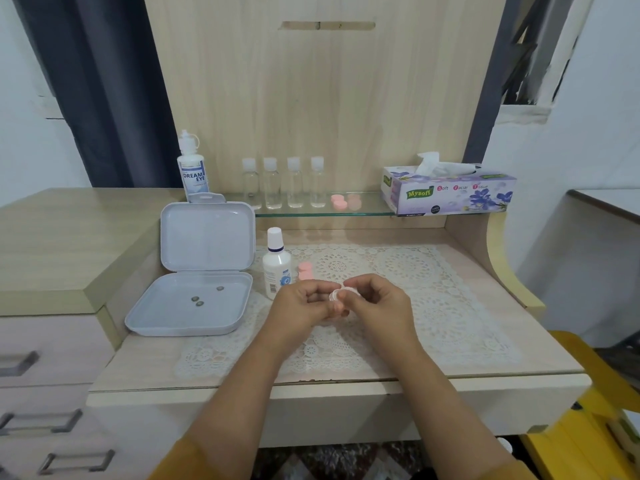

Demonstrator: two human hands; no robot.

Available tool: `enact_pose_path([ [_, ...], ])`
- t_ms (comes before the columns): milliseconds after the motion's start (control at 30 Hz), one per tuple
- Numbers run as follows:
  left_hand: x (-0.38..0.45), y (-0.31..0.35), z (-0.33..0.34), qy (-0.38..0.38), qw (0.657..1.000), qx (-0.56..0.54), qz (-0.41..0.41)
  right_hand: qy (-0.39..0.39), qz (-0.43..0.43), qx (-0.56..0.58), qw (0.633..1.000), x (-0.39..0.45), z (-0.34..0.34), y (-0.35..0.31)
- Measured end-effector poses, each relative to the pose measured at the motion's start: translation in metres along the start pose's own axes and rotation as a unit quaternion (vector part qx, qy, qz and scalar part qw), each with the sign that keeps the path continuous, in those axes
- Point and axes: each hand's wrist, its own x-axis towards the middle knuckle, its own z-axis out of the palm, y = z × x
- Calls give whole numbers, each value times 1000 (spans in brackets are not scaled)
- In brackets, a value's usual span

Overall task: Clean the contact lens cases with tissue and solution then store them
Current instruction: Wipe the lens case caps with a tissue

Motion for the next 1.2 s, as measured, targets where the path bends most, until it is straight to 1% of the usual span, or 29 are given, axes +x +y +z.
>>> enact_pose_path([
  [67,0,0,0,1,1000,7,5,12,-2,-10,1000,2,-1,1],
  [200,2,-3,0,30,1000,8,-7,-9,-11,11,1000,4,-2,3],
  [400,3,-2,2,54,998,10,-16,6,-85,-37,996,1,-1,4],
  [533,5,-2,-1,71,997,-18,-20,-22,-47,20,998,2,0,5],
  [600,4,-1,-3,68,997,-25,-17,-28,-38,36,998,3,0,4],
  [733,3,0,-2,38,999,-36,-4,-42,-32,21,998,2,-3,2],
  [833,3,0,-2,24,999,-29,0,-36,-37,10,999,3,-2,3],
  [900,3,-2,-2,22,1000,-13,5,-27,-40,10,999,3,-1,4],
  [1000,5,-6,-2,43,998,34,9,-13,-35,17,999,4,0,4],
  [1133,6,-7,1,73,990,120,14,23,-25,28,999,5,-3,5],
  [1200,6,-4,5,77,980,185,21,46,-14,44,998,6,-3,7],
])
